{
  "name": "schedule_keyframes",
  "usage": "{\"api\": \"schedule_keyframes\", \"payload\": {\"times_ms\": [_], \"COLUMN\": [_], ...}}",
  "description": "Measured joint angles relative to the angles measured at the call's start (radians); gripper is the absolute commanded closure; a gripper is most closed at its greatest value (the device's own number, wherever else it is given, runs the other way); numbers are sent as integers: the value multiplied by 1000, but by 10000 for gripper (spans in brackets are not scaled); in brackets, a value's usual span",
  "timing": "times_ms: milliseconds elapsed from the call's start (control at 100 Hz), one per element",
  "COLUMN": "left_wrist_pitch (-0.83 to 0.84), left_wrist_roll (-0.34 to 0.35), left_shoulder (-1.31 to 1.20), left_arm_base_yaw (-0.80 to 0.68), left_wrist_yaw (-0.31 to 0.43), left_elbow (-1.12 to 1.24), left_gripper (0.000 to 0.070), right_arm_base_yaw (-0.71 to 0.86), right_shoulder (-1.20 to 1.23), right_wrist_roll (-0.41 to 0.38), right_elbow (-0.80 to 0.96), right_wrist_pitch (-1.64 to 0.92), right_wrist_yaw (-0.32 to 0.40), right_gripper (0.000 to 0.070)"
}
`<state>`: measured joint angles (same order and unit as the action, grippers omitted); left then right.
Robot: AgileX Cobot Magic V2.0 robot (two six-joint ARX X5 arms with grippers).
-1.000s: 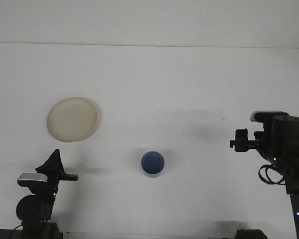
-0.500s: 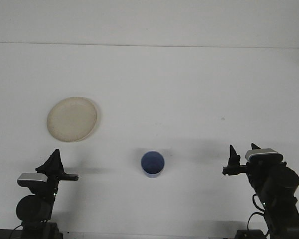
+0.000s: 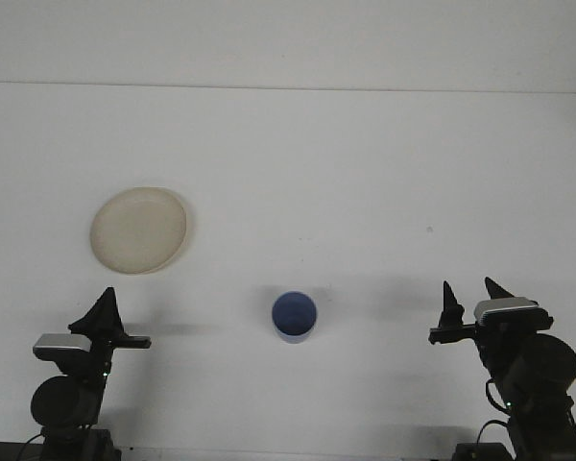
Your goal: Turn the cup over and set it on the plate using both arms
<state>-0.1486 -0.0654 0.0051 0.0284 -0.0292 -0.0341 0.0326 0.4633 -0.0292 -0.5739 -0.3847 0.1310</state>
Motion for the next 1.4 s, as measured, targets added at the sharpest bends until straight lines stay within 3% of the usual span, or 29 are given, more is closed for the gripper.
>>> {"api": "schedule_keyframes", "payload": {"times_ms": [820,1060,1400], "left_wrist_pitch": [34,238,695], "left_wrist_roll": [6,-1,-5], "left_shoulder": [2,89,477], "left_arm_base_yaw": [0,0,0], "left_wrist_yaw": [0,0,2], "left_elbow": [-48,-323,-801], "left_gripper": [687,687,687], "right_arm_base_yaw": [0,0,0], "right_shoulder": [0,0,0], "right_wrist_roll": [0,0,0], "right_elbow": [0,0,0], "right_wrist_pitch": [0,0,-3], "right_wrist_yaw": [0,0,0], "right_gripper": [220,220,220]}}
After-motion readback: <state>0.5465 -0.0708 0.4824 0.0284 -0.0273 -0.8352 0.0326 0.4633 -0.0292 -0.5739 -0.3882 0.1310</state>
